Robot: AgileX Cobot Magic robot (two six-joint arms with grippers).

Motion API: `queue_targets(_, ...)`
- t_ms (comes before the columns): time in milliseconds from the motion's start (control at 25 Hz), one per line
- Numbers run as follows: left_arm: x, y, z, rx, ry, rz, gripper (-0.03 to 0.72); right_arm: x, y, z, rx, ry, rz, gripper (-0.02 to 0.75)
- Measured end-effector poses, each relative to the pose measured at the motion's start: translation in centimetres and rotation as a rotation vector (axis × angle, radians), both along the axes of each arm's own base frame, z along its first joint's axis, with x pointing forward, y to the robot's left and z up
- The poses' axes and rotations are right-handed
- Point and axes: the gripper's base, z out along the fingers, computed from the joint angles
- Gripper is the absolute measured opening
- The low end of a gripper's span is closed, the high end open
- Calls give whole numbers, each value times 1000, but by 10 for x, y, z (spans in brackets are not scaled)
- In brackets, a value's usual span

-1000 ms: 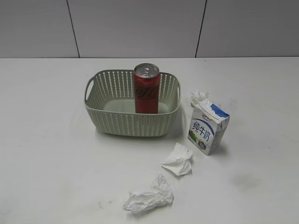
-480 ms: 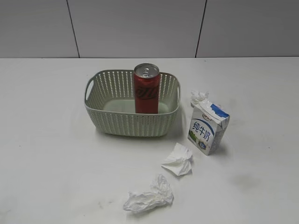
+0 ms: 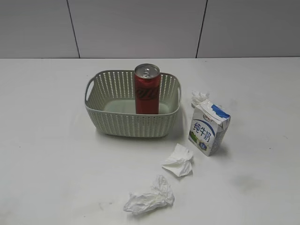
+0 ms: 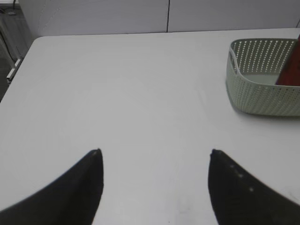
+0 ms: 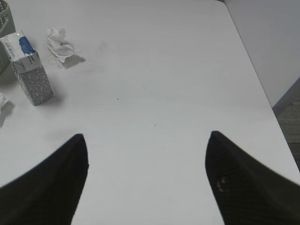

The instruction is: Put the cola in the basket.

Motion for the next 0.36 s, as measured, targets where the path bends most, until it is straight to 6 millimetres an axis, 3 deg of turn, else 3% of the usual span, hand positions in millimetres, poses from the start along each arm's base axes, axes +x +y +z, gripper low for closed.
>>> queue_targets(360, 0, 0, 0, 0, -1, 0, 531, 0, 0, 0, 0, 0, 0, 591)
